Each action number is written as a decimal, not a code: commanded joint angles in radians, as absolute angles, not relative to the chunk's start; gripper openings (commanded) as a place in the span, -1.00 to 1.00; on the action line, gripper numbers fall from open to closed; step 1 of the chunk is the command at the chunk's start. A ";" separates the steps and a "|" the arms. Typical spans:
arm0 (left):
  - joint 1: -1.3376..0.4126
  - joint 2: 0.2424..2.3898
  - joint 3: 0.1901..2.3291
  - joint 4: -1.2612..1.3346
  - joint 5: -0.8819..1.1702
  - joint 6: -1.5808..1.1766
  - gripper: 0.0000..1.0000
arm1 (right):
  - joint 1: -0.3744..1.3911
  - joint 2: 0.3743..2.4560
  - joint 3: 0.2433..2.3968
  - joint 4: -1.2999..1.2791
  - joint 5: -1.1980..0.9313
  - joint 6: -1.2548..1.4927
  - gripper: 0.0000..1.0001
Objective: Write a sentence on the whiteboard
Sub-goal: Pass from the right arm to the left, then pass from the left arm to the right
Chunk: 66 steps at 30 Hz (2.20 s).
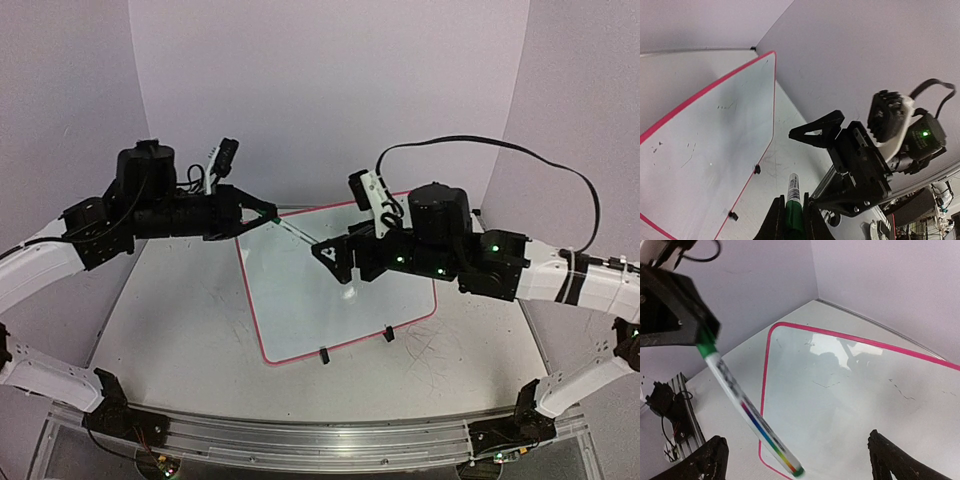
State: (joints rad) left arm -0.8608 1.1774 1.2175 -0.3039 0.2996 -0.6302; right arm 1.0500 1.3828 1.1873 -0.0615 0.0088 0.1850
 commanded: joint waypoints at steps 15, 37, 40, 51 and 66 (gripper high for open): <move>-0.864 1.092 1.078 0.279 0.357 -0.781 -1.00 | 1.051 1.187 1.129 0.154 -0.038 0.472 0.97; -0.864 1.129 1.062 0.377 0.422 -0.876 -1.00 | 0.918 1.407 1.151 0.765 -0.590 0.854 -0.38; -0.864 1.130 1.059 0.382 0.427 -0.882 -1.00 | 0.918 1.414 1.153 0.784 -0.592 0.861 -0.37; -0.864 1.146 1.060 0.399 0.444 -0.900 -1.00 | 0.918 1.441 1.151 0.867 -0.593 0.902 -0.36; -0.864 1.149 1.053 0.408 0.445 -0.908 -1.00 | 0.918 1.479 1.171 0.904 -0.611 0.922 -0.69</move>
